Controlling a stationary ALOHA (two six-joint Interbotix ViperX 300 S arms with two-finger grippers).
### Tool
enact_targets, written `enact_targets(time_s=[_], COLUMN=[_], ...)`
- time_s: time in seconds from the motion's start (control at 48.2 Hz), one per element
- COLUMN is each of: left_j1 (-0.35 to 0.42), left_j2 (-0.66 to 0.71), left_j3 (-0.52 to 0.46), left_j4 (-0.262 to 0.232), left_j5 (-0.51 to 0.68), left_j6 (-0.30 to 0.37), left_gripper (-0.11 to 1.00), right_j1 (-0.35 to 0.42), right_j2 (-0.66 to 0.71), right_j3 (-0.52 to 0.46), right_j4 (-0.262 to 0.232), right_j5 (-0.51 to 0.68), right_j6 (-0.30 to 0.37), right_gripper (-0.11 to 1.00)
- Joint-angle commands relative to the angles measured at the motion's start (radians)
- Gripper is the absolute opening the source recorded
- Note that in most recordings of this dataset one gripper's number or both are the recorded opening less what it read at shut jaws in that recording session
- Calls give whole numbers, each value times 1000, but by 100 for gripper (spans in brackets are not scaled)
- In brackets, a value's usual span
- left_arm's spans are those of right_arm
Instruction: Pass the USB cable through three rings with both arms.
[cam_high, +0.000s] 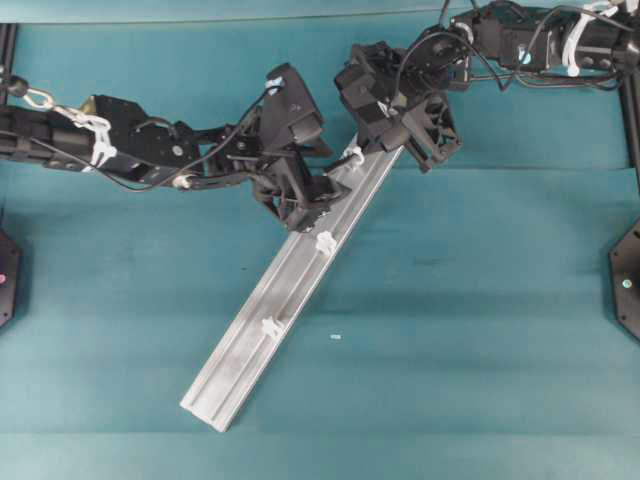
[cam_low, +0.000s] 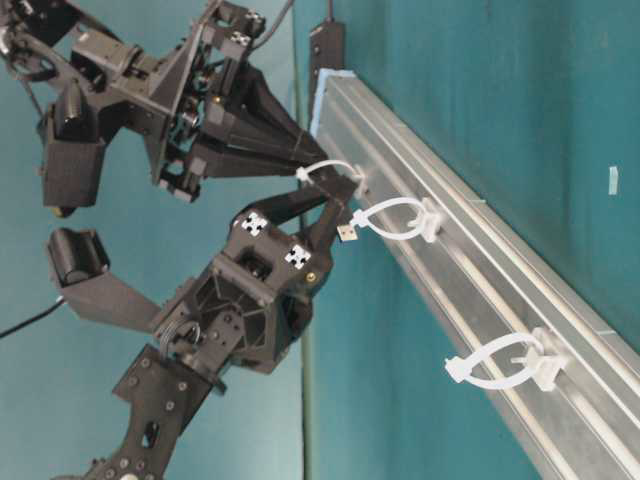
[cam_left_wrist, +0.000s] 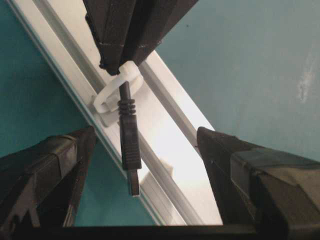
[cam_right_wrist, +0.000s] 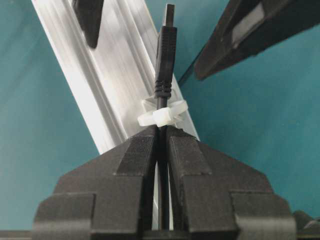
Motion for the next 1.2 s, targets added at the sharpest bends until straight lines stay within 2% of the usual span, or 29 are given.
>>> enact_targets(time_s=[0.0,0.125,0.208,0.27,0.457,0.519,0.872,1.183], left_j1=[0,0,0,2,-3,-5,-15,-17], left_j2=[3,8,11,11,8,6,6,5], left_j3=[-17,-31,-40,-41,-43,-40,-37,-35], left_j4=[3,3,2,3,3,2,3,2], left_j5=[-8,-8,-9,-8,-5,-3,0,0], left_j6=[-5,-11,-14,-15,-23,-29,-37,-126], left_gripper=[88,84,75,63,17,9,9,9], right_j1=[3,3,3,3,3,3,3,12], right_j2=[2,0,0,0,-3,-5,-5,-9], right_j3=[-9,-9,-6,-5,0,2,5,20], right_j4=[9,8,8,9,8,9,8,-9], right_j5=[0,-2,-2,-2,-2,-2,3,5], right_j6=[-9,-9,-9,-8,-6,-5,9,12], right_gripper=[8,8,8,8,8,8,8,9])
